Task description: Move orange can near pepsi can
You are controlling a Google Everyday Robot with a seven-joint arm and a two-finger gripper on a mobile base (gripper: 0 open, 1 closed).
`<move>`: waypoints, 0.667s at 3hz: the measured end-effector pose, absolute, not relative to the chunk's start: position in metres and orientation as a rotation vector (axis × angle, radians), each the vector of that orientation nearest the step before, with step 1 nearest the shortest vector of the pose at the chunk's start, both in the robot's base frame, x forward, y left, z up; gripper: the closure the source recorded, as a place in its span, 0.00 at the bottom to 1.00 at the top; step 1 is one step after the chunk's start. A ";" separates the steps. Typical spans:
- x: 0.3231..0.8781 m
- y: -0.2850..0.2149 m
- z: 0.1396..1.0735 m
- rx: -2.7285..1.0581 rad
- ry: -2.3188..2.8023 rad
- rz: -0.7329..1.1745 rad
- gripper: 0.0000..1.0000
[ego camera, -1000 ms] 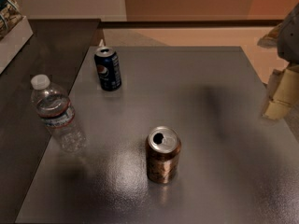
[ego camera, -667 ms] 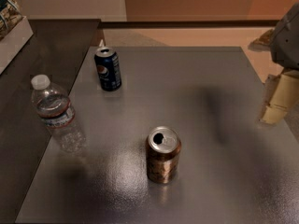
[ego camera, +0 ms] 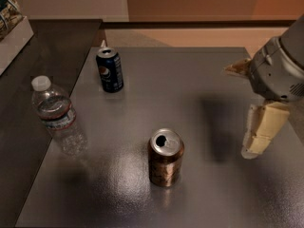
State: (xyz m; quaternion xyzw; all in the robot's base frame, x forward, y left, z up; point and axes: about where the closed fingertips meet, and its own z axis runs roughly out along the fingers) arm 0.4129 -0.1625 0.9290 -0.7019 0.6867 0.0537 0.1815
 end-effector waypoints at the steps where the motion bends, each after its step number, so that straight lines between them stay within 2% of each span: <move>1: 0.394 -0.136 0.908 -1.995 1.873 0.271 0.00; 2: 0.383 -0.115 0.894 -1.964 1.858 0.346 0.00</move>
Offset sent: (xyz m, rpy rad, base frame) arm -0.0411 0.0760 -0.0543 0.2142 0.0985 0.0321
